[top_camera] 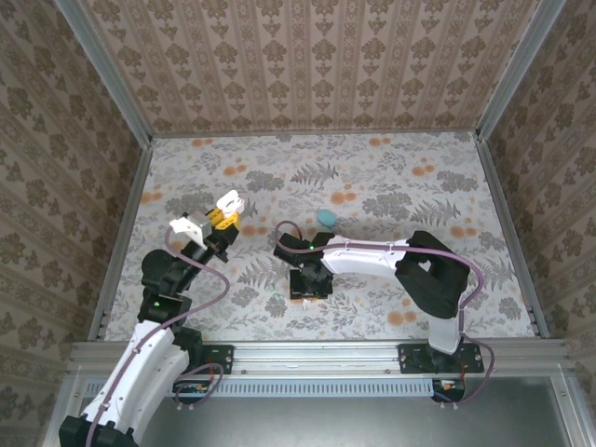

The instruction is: Insert wireless bluetooth earbuds into charging case

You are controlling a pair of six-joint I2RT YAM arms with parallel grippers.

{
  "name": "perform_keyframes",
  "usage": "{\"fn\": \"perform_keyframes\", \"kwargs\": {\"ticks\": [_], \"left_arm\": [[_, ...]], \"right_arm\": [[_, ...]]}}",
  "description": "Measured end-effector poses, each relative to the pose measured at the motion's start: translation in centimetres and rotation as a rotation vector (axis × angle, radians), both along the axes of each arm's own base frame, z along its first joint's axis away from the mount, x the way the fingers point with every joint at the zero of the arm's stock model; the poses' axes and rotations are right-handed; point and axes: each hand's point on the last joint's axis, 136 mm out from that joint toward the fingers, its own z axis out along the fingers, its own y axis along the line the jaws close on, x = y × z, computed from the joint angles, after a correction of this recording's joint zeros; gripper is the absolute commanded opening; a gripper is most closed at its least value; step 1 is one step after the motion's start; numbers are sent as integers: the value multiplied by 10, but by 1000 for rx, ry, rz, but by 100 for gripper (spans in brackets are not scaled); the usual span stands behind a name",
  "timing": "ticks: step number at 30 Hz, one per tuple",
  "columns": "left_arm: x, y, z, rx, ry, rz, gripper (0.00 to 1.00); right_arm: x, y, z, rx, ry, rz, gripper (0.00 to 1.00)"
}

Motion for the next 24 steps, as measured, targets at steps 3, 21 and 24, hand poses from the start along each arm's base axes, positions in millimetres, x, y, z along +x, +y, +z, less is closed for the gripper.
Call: {"fn": "perform_keyframes", "kwargs": {"ticks": [3,21,24], "left_arm": [[0,0,0,-1,-1,1,20],[1,1,0,-1,2,7,20],[1,1,0,-1,2,7,20]], "right_arm": [[-1,-2,1,-14,-1,2,45],[-8,-5,-10,-57,22,17,37],[-8,-6,-11,-66,23,22,34]]}}
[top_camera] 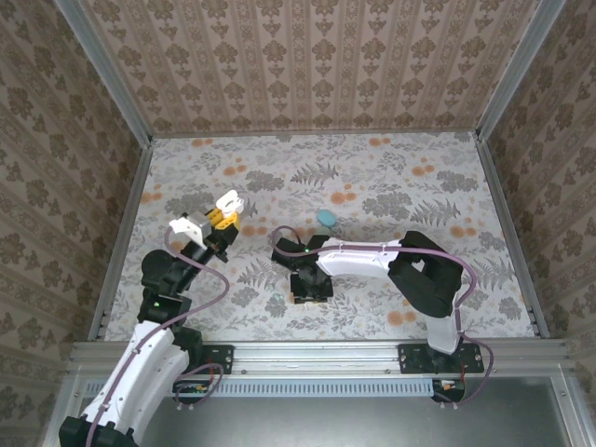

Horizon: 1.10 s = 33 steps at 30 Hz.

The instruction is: Insert wireless bluetooth earbuds into charging case

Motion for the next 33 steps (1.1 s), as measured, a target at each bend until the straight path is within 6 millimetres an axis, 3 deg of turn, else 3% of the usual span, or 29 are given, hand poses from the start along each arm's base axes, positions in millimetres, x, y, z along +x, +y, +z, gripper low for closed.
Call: {"fn": "perform_keyframes", "kwargs": {"ticks": [11,15,19,23,28,33], "left_arm": [[0,0,0,0,0,0,20],[2,-1,-2,2,10,-1,21],[9,-7,-14,7,57,-25,22],[19,-21,-29,20,125,-67,22],[21,-63,-30,36,149,-186,22],[25,-107,-23,35,130,-295,22]], "right_arm": [[3,-2,1,-18,-17,9,29],[13,-5,18,14,-85,16,29],[39,-21,70,135,-212,-28,29],[80,-47,145,303,-406,-114,29],[116,-80,221,448,-641,-188,30],[131,-82,273,552,-832,-147,30]]}}
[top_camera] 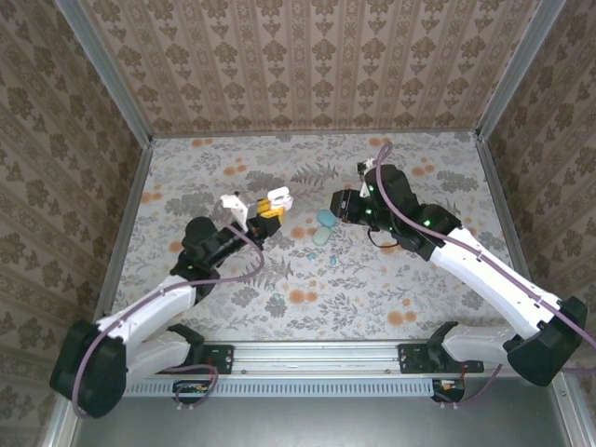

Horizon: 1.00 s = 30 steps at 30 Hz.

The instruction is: Insert wireless bluetooth earbuds into charging case

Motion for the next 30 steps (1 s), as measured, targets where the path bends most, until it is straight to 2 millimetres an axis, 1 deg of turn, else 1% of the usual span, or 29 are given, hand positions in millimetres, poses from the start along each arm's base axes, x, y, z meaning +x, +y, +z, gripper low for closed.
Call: {"fn": "perform_keyframes", "kwargs": {"ticks": [2,7,10,13,18,22,30], "left_arm": [[1,-13,3,-7,-11,-28,21],[-1,-37,13,-24,-51,-83,21],[-1,-44,19,-35,-74,-94,21],[1,-48,20,-36,-87,-95,21],[2,-52,17,-29,-86,-97,21],[2,-54,21,-31,-98,-100,21],[3,-53,22,-27,-111,-89,21]], "right_arm": [[5,5,16,20,-67,19,30],[11,18,43,93,-164,60,30],[12,24,54,133,-198,85,30],[12,30,61,158,-219,105,30],[13,34,57,159,-209,121,30],[15,38,51,152,-197,125,30],[14,53,43,146,-183,157,30]]}}
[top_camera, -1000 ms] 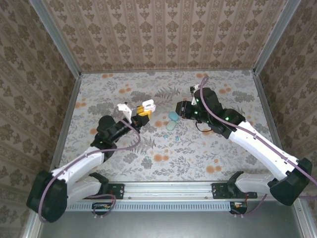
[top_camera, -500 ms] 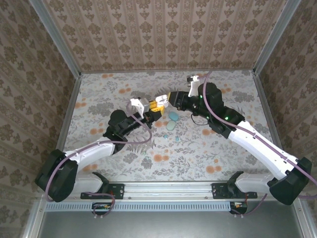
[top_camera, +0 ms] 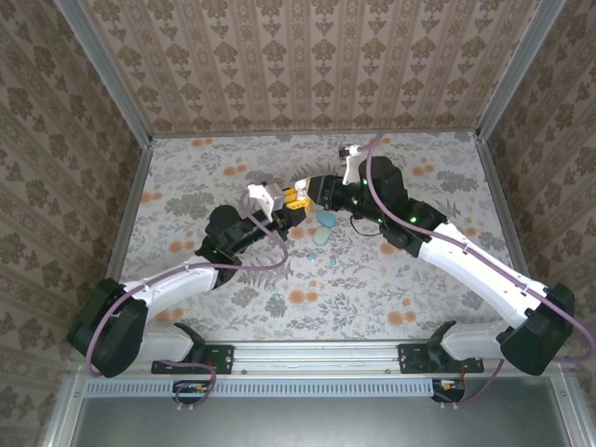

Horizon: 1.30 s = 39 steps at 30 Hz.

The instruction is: Insert wireless bluetooth earbuds into charging case

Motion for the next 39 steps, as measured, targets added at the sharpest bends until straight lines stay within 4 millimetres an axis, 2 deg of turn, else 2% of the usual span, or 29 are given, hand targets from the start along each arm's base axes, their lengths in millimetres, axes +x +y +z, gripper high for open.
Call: {"fn": "perform_keyframes", "kwargs": {"ticks": [12,33,39], "left_arm": [[-1,-1,-1,4,-2,2,21],[6,2,-2,4,9,41,21],[7,3,-2,3,10,51,21]], "right_arm": [[1,6,5,-19,-29,-1,30],[3,13,-12,-91,-29,15,30],[2,13,-13,-110,-40,24,33]]}}
